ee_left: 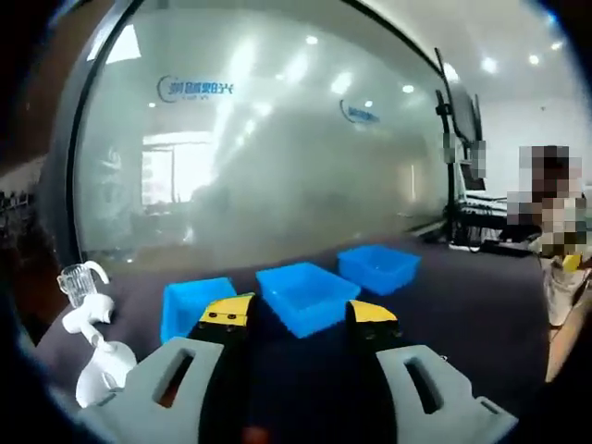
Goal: Sort the screws, nuts, and washers into the corresponding bins
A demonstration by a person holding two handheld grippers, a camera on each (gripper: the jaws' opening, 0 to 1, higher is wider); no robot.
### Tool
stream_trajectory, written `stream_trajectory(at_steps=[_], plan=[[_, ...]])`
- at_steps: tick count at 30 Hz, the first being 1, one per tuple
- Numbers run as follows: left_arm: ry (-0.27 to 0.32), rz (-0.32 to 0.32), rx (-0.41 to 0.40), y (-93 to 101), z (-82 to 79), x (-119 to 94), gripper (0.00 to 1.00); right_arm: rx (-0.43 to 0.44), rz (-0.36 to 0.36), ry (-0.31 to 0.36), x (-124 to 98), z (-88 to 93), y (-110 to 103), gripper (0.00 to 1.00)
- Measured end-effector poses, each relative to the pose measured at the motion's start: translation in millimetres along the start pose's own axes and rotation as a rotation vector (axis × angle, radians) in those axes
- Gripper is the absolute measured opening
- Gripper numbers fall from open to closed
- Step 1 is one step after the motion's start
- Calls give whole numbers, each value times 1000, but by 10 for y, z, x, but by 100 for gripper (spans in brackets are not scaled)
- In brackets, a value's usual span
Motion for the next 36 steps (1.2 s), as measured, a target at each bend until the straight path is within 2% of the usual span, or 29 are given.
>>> stream_trajectory(at_steps=[5,7,10,15,21,26,31,36], plan=[[6,37,-21,194,51,-261,35,-3,1,8,33,-66,72,32],[-2,69,-47,296,96,-385,36,-7,0,6,51,-78,111,32],[-13,94,-37,415,157,-580,37,-6,-8,0,82,-81,162,32],[-13,108,-62,504,234,-912,37,-18,-26,-22,137,-59,195,32],[-64,100,-72,461,415,-1227,37,-44,-65,-50,222,-51,183,32],[-81,58,-93,411,543,-1444,37,-91,-109,-85,304,-69,162,32],[-105,49,-120,375,663,-1538,39,-132,-158,-117,399,-115,118,32],[-122,44,-122,350,707,-1581,39,-162,-228,-159,495,-167,59,33]])
Point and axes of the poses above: the point that each gripper's makers call its tool centre point, and the gripper's own axes: x roughly forward along the fingers, y roughly to its right, z roughly out of its underside, the point moved 6 cm from there along -x, roughly backward along the fingers, and after that the axes turned 5 degrees about z, right-handed, at the moved point
